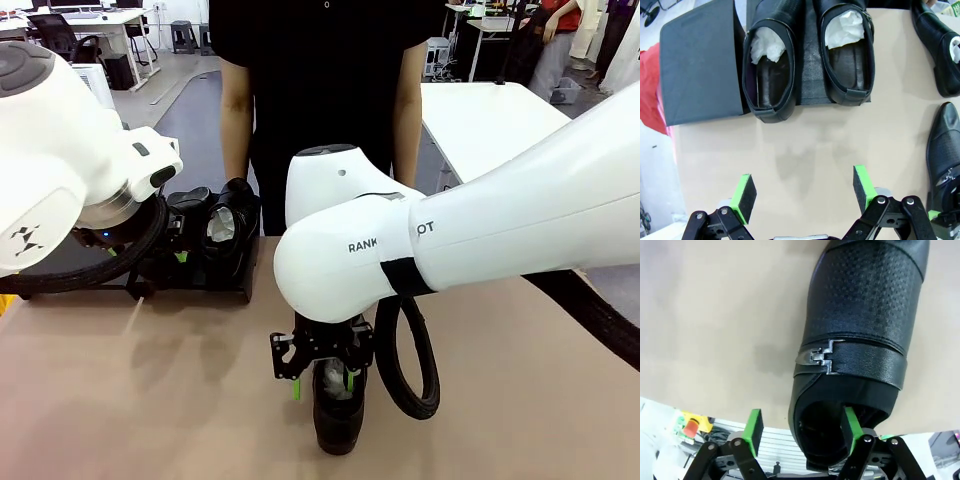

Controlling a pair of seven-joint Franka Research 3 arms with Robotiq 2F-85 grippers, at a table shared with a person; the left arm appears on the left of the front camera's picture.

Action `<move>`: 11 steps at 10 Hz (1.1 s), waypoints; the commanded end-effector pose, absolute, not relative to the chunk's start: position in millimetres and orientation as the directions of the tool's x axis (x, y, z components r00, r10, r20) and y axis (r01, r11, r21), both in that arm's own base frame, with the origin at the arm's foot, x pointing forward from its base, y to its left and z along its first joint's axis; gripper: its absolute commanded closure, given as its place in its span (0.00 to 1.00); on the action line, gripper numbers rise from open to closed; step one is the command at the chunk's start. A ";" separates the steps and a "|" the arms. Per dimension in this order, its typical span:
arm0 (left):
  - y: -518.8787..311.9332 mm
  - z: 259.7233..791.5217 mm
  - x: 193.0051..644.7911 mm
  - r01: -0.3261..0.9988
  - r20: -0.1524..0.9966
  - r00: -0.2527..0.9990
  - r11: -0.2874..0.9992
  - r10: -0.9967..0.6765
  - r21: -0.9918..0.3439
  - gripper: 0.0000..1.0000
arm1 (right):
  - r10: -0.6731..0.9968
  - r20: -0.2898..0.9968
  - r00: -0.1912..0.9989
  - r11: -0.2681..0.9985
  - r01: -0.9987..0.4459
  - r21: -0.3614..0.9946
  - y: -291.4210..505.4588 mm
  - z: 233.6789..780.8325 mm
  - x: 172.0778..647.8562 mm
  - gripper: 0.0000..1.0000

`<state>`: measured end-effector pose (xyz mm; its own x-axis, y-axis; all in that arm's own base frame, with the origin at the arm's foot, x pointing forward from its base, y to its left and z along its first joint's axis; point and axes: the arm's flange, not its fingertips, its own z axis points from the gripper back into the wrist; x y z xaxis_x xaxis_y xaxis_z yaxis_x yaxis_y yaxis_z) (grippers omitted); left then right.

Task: Organize the shoes by placing them on the stand.
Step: Pick up one Shoe and place it in the middle of the table, then place the Shoe from the middle of the table onto the Shoes Stand.

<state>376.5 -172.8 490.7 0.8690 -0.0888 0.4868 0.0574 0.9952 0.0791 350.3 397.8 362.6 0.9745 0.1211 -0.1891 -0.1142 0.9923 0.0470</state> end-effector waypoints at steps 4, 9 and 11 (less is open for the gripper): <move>-170.6 493.0 377.4 0.067 0.481 0.871 0.994 -0.100 0.085 0.00 | 0.125 -0.164 0.979 0.990 -0.111 0.088 395.3 376.4 353.8 0.00; -170.6 493.0 377.4 0.067 0.481 0.871 0.994 -0.100 0.085 0.00 | 0.125 -0.164 0.979 0.990 -0.111 0.088 395.3 376.4 353.8 0.00; -170.6 493.0 377.4 0.067 0.481 0.871 0.994 -0.100 0.085 0.00 | 0.125 -0.164 0.979 0.990 -0.111 0.088 395.3 376.4 353.8 0.00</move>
